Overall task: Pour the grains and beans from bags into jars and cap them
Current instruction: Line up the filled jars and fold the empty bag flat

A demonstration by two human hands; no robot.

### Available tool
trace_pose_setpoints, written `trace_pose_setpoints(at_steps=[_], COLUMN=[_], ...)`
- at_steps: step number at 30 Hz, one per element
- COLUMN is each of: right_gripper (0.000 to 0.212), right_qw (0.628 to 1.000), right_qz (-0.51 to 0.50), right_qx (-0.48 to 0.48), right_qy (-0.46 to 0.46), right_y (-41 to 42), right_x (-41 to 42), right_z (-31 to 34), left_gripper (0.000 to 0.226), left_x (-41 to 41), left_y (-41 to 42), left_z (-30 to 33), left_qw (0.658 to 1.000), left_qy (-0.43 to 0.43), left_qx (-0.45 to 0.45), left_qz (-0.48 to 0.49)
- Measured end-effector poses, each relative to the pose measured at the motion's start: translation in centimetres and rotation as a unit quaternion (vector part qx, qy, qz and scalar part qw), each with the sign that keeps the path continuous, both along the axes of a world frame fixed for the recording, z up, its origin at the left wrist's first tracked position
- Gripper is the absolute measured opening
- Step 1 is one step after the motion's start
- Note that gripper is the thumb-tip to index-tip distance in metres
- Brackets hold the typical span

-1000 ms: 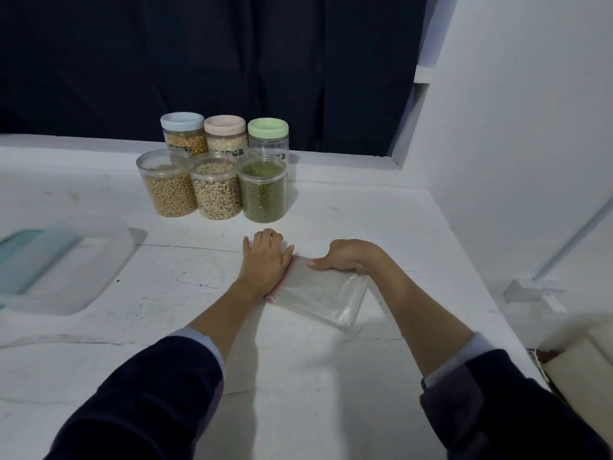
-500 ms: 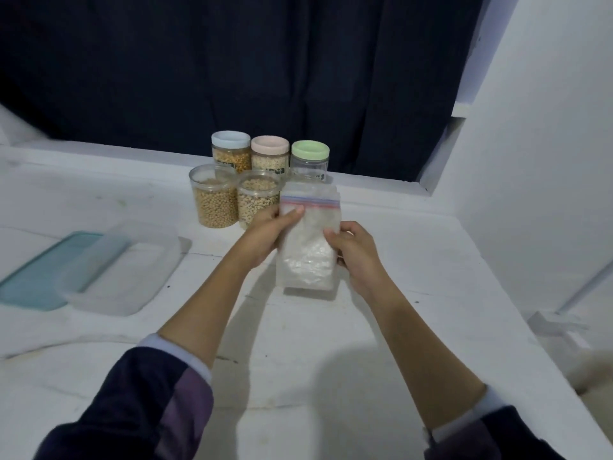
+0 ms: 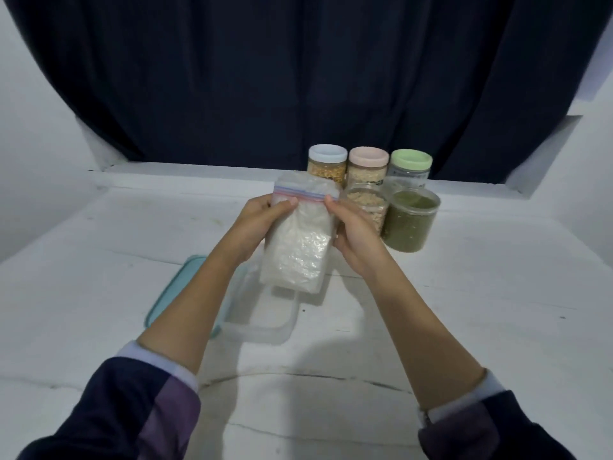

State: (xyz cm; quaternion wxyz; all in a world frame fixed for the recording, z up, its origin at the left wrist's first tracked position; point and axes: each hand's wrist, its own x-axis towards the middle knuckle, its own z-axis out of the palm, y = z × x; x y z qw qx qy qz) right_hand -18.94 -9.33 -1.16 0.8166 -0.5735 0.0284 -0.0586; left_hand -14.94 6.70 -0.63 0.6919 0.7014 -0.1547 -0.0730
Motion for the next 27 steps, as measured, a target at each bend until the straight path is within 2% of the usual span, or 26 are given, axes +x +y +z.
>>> trace_pose_setpoints(at_steps=[4, 9, 11, 14, 16, 18, 20, 23, 27], right_gripper=[0.043, 0.029, 0.027, 0.029, 0.02, 0.006, 0.016, 0.046, 0.049], right_qw=[0.998, 0.978, 0.967, 0.935, 0.908, 0.91, 0.906, 0.869, 0.836], right_qz=[-0.03, -0.067, -0.083, -0.093, -0.111, -0.115, -0.084, -0.076, -0.178], right_qx=[-0.055, -0.191, -0.233, -0.332, -0.389, -0.382, -0.391, -0.462, -0.509], right_qy=[0.027, 0.057, 0.062, 0.081, 0.106, 0.114, 0.135, 0.159, 0.096], right_y=[3.5, 5.4, 5.8, 6.1, 6.0, 6.0, 6.1, 6.1, 6.6], right_x=[0.8, 0.2, 0.2, 0.6, 1.0, 1.2, 1.1, 1.1, 0.8], right_z=[-1.7, -3.8, -4.6, -5.5, -5.9, -5.9, -6.1, -6.9, -7.2], left_gripper=[0.029, 0.013, 0.03, 0.029, 0.028, 0.034, 0.041, 0.049, 0.054], left_x=[1.0, 0.9, 1.4, 1.3, 1.4, 1.6, 1.8, 2.2, 2.6], left_y=[4.1, 5.6, 6.0, 6.2, 6.4, 6.3, 6.2, 6.1, 5.8], left_z=[-1.2, -4.1, -4.9, -5.3, -5.7, -6.0, -6.5, -7.4, -7.8], left_qw=[0.998, 0.991, 0.983, 0.98, 0.973, 0.959, 0.935, 0.898, 0.85], left_qy=[0.012, 0.019, -0.004, 0.009, 0.013, -0.001, -0.029, -0.063, -0.119], left_qx=[0.058, 0.131, 0.174, 0.183, 0.214, 0.272, 0.348, 0.431, 0.506], left_qz=[-0.006, 0.027, 0.057, 0.075, 0.082, 0.082, 0.065, 0.063, 0.09])
